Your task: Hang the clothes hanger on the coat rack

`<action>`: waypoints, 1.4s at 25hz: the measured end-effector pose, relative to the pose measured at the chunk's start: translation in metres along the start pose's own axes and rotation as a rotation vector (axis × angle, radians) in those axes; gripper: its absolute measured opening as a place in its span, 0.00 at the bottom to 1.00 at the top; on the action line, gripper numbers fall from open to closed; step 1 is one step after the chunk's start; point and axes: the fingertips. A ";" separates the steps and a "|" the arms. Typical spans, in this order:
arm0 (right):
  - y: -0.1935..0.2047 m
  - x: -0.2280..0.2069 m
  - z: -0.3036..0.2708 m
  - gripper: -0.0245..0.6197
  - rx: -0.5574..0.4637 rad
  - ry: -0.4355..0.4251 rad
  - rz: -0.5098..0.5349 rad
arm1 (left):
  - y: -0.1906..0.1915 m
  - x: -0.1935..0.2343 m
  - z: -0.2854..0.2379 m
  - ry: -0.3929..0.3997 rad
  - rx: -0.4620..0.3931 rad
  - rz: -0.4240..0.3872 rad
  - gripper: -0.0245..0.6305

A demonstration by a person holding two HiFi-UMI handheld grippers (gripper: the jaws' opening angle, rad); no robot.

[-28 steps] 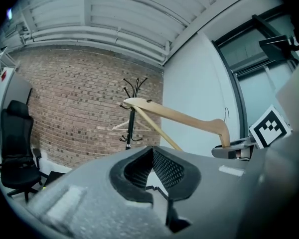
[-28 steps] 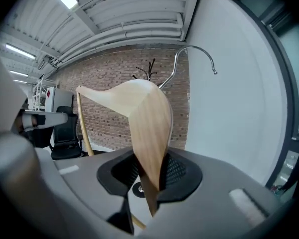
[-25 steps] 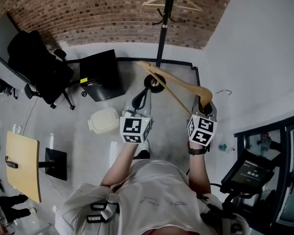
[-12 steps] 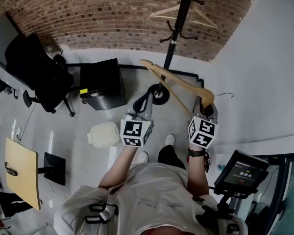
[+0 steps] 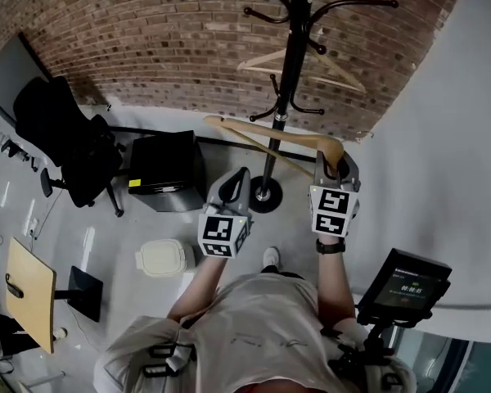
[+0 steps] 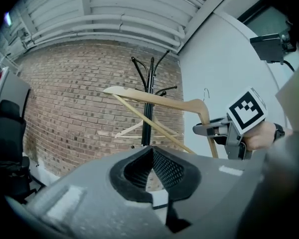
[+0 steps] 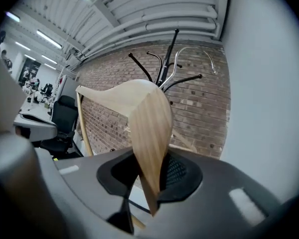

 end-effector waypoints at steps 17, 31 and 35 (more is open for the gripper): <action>-0.114 0.029 -0.134 0.19 -0.128 -0.334 0.214 | -0.021 0.029 -0.073 -0.090 0.008 -0.043 0.04; -0.065 0.059 -0.153 0.21 -0.006 -0.319 0.159 | -0.001 0.041 -0.072 -0.061 0.071 0.031 0.04; -0.065 0.051 -0.154 0.24 -0.016 -0.287 0.155 | 0.004 0.035 -0.081 -0.023 0.081 0.013 0.04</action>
Point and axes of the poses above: the fingertips, and each gripper's own axes: z backward along the fingers, x to its left, y out of its underside, and after that the axes turned 12 degrees about y, right-handed
